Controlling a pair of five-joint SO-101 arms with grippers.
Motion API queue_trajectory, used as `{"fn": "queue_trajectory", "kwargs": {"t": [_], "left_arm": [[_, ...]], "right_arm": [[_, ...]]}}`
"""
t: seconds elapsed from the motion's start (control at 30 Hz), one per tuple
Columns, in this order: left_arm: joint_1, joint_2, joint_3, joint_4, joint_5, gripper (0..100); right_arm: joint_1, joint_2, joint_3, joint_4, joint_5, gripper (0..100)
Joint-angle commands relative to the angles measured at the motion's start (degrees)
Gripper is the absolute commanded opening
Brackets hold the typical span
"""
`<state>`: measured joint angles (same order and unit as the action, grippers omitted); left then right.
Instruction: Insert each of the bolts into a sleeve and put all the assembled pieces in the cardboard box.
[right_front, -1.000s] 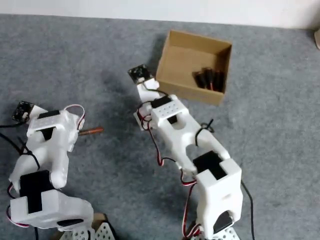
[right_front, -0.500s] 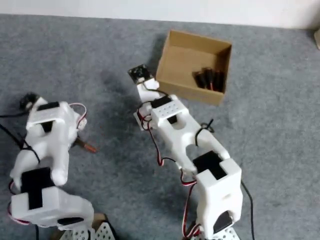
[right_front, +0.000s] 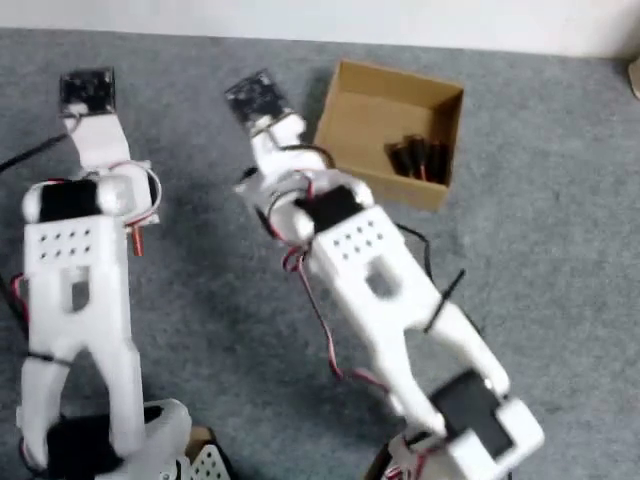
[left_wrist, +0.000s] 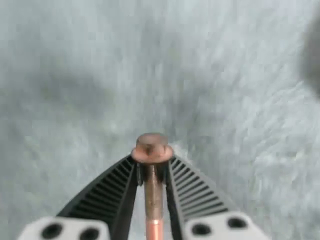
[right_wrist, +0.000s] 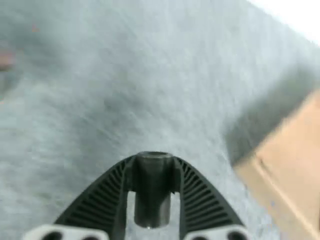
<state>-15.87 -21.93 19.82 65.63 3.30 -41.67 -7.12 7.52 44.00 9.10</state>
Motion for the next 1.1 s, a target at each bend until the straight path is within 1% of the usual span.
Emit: {"fn": "queue_trajectory", "kwargs": {"t": [0.0,0.1,0.2,0.23,0.37,0.47,0.67,0.8,0.83,0.93,1.07], "left_arm": [[0.9,-9.9,-6.3,-5.6,-3.5,0],[1.2,-16.5,-7.4,-8.3,-3.3,0],[1.5,-24.2,-7.1,-10.5,-3.0,0],[2.3,-26.9,-7.0,-11.0,-1.8,0],[5.6,-36.8,-6.8,-11.0,7.0,0],[11.7,-42.9,-4.5,-10.0,10.0,0],[26.6,-53.8,6.0,-9.2,10.1,0],[32.7,-60.9,11.2,-9.4,10.3,0],[34.1,-62.4,12.4,-10.0,11.3,0],[35.4,-66.1,16.7,-13.3,20.0,0],[31.5,-68.9,21.1,-18.6,31.1,0]], "right_arm": [[-4.2,-9.8,1.5,-0.3,2.5,0.5],[-7.0,-16.6,5.9,-1.9,2.5,0.5],[-9.1,-25.5,14.0,-6.7,2.2,0.5],[-10.0,-28.9,17.4,-8.7,2.2,0.5],[-12.3,-43.2,31.5,-15.8,2.2,0.5],[-12.2,-52.6,39.3,-18.2,2.2,0.5],[-12.3,-67.1,48.0,-18.0,2.3,0.5],[-12.4,-74.9,53.8,-18.0,2.3,0.5],[-12.4,-76.8,55.2,-18.0,2.3,0.5],[-12.2,-82.1,57.8,-17.9,2.3,0.5],[-12.2,-86.4,59.5,-14.2,2.3,0.5]]}}
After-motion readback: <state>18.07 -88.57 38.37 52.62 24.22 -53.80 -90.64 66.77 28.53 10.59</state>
